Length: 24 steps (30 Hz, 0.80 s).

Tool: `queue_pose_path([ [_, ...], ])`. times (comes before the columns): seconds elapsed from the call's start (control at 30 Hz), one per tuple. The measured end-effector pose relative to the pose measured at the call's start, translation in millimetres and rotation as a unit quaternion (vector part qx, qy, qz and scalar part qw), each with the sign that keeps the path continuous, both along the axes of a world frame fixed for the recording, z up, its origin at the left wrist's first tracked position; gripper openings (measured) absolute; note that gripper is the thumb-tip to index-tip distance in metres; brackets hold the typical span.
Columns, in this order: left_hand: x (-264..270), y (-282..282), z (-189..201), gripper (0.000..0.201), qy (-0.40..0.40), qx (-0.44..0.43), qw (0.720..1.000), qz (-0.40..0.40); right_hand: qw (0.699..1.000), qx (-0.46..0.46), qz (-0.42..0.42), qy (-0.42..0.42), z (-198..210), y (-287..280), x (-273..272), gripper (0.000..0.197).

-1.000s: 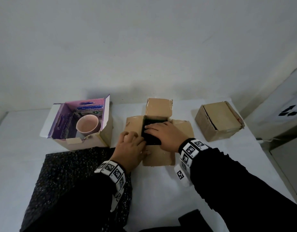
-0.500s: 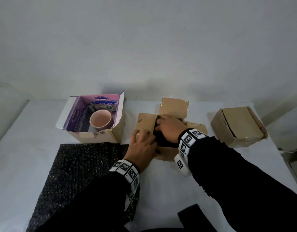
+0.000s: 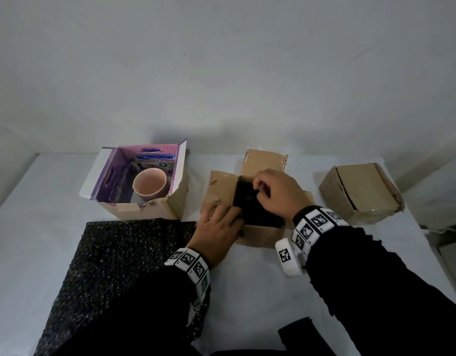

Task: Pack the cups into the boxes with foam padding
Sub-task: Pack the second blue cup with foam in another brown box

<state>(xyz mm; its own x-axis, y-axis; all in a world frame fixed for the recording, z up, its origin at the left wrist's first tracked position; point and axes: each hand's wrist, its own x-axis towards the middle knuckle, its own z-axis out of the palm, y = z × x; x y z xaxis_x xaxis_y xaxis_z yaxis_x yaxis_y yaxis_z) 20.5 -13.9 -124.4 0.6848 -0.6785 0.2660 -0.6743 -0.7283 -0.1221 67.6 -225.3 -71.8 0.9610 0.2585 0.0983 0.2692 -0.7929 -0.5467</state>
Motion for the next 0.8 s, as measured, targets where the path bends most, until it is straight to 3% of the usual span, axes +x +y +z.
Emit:
queue_pose_path([
  [0.07,0.4,1.2,-1.2,0.044,0.018,-0.001,0.998,-0.059,1.0,0.023,0.003,-0.02,4.3,-7.3,-23.7,0.002],
  [0.13,2.8,2.5,-2.3,0.051,0.033,0.002,0.997,-0.074,0.998,-0.03,0.042,-0.02,-1.7,-10.6,-49.1,0.014],
  [0.23,5.7,-2.5,6.0,0.045,0.08,0.017,0.996,-0.045,0.978,-0.191,0.073,-0.042,-24.4,-14.7,-73.4,0.029],
  [0.33,6.1,-15.1,25.5,0.03,0.124,0.056,0.991,-0.008,0.963,-0.261,0.042,-0.049,-36.2,-13.7,-81.3,0.021],
  [0.43,9.5,-24.1,31.0,0.028,0.121,0.107,0.987,0.022,0.958,-0.279,0.035,-0.05,-36.1,-9.4,-82.4,0.008],
  [0.53,11.7,-23.8,32.4,0.026,0.131,0.118,0.984,0.012,0.952,-0.303,0.046,-0.014,-30.4,-5.4,-82.3,0.012],
  [0.63,10.6,-17.0,21.5,0.027,0.108,0.117,0.987,-0.012,0.944,-0.32,0.045,-0.062,-27.4,-2.8,-83.4,0.008],
  [0.73,6.1,-21.8,28.4,0.012,0.12,0.139,0.983,0.012,0.939,-0.331,0.024,-0.086,-33.4,-8.6,-86.6,0.01],
  [0.8,5.2,-28.7,32.7,0.023,0.095,0.158,0.982,0.036,0.937,-0.337,0.023,-0.088,-35.3,-9.4,-87.0,0.014],
])
